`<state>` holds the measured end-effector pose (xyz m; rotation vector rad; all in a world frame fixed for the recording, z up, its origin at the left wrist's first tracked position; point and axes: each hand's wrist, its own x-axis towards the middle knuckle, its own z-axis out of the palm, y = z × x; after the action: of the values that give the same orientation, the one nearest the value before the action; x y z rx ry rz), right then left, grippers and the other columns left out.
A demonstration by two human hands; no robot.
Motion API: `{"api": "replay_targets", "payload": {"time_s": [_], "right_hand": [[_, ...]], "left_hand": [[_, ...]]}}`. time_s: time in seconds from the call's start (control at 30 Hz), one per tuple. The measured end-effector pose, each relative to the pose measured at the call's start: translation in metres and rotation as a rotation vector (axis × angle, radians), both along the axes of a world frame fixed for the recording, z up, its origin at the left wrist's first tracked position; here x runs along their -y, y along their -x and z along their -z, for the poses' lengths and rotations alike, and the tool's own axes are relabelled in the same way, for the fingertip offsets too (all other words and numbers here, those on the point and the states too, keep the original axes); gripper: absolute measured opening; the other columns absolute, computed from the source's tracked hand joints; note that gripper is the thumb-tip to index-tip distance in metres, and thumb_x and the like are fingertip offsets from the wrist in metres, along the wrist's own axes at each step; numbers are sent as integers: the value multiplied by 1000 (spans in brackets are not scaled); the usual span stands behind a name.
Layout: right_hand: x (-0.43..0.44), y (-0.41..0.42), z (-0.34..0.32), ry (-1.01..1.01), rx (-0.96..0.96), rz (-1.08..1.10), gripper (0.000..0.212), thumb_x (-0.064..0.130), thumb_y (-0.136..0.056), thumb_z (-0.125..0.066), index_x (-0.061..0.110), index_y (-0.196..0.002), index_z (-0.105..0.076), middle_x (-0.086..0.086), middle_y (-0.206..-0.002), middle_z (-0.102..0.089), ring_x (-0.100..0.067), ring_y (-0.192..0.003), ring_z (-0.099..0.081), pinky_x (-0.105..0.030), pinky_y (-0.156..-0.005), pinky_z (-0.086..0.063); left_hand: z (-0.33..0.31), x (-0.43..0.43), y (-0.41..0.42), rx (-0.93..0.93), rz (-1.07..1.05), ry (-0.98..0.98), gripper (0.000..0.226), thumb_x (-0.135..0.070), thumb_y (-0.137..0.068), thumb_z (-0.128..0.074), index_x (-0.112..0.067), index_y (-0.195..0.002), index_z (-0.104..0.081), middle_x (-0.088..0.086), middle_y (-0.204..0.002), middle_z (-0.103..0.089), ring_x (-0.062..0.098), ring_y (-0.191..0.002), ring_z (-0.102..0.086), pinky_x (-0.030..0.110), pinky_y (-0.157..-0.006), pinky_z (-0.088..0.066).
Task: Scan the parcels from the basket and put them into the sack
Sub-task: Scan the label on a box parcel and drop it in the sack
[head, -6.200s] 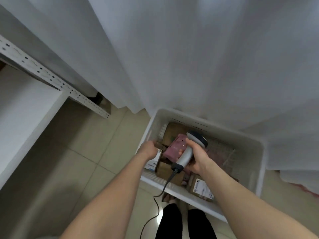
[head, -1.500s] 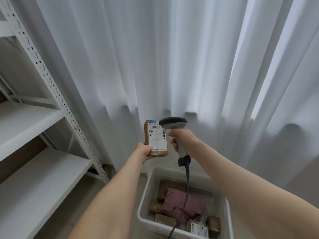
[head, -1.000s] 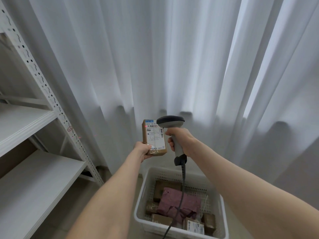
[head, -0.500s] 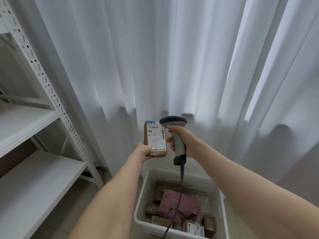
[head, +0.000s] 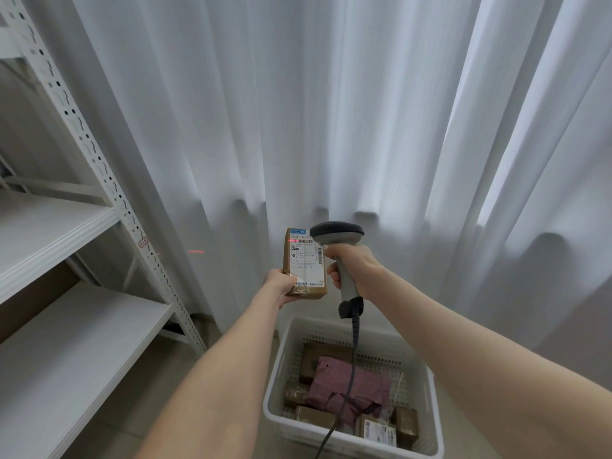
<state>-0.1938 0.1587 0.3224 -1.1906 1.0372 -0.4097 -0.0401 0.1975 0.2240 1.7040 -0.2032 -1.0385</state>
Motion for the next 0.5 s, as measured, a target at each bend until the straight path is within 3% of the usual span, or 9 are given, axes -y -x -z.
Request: {"api": "replay_targets", "payload": {"time_s": [0.33, 0.5], "right_hand": [[-6, -2, 0, -21, -21, 45, 4, 9, -89, -58, 5, -88, -57, -10, -62, -56, -17, -49, -47, -27, -51, -44], [-10, -5, -1, -15, -20, 46, 4, 9, -88, -59, 5, -90, -57, -9, -63, -56, -17, -49, -48, -27, -52, -45]], "left_hand": [[3, -1, -2, -1, -34, -2, 14, 2, -96, -47, -8, -103, -53, 17, -121, -63, 32, -103, -65, 43, -71, -57], [5, -2, -4, 7, -31, -16, 11, 0, -96, -48, -8, -101, -54, 15, -118, -64, 31, -98, -67, 39, -61, -57]]}}
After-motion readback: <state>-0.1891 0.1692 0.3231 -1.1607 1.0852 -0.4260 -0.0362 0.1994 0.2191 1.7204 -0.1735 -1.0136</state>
